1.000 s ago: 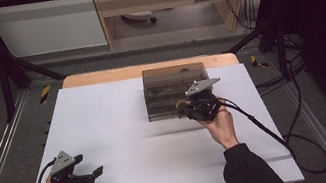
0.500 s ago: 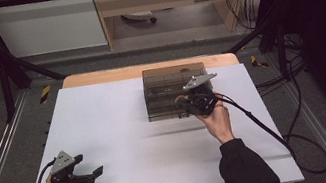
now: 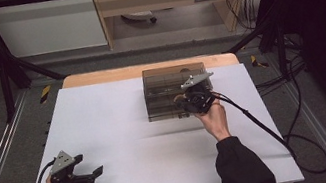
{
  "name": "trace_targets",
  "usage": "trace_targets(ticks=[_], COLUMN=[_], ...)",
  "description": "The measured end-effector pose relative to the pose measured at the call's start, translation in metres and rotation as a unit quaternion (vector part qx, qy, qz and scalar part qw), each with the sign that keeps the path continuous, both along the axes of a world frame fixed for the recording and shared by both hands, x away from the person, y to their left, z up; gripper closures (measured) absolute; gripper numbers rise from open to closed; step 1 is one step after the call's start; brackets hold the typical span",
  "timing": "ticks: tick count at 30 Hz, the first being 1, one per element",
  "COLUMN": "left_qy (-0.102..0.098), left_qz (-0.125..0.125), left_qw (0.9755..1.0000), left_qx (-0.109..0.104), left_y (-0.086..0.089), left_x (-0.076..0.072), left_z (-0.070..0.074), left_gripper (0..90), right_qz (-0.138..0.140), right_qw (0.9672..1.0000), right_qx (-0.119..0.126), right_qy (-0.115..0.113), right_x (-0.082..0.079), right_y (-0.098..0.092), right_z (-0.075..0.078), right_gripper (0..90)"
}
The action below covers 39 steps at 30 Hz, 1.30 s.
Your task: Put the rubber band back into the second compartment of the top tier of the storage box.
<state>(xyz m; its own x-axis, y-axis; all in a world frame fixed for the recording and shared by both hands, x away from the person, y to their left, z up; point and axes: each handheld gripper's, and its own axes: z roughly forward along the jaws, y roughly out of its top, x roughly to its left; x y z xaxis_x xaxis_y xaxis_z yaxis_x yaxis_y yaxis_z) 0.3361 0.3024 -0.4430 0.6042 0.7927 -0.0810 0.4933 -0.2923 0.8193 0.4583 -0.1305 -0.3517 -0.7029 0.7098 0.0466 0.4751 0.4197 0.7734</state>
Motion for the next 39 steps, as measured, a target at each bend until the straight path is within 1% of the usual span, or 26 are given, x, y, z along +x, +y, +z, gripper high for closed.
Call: trace_targets(ticks=[10, 20, 31, 36, 39], left_qy=[0.000, -0.001, -0.002, -0.002, -0.002], left_qz=[-0.001, -0.001, 0.001, 0.001, 0.000], left_qw=[1.0000, 1.0000, 1.0000, 1.0000, 1.0000], left_qx=[0.001, 0.000, 0.001, 0.001, 0.000], left_y=[0.000, 0.000, 0.000, 0.000, 0.000], left_x=[0.000, 0.000, 0.000, 0.000, 0.000], left_z=[0.000, 0.000, 0.000, 0.000, 0.000], left_gripper=[7.3, 7.3, 7.3, 7.3, 7.3], right_qz=[-0.002, -0.005, -0.006, -0.007, -0.009], right_qw=[0.9999, 0.9998, 0.9995, 0.9994, 0.9995], right_qx=[-0.009, -0.014, -0.020, -0.019, -0.020], right_qy=[0.007, 0.015, 0.025, 0.029, 0.022], right_x=[0.005, 0.008, 0.009, 0.009, 0.009], right_y=[0.004, 0.008, 0.010, 0.010, 0.009], right_z=[-0.009, -0.016, -0.022, -0.022, -0.021], right_gripper=[85.1, 85.1, 84.8, 83.9, 80.3])
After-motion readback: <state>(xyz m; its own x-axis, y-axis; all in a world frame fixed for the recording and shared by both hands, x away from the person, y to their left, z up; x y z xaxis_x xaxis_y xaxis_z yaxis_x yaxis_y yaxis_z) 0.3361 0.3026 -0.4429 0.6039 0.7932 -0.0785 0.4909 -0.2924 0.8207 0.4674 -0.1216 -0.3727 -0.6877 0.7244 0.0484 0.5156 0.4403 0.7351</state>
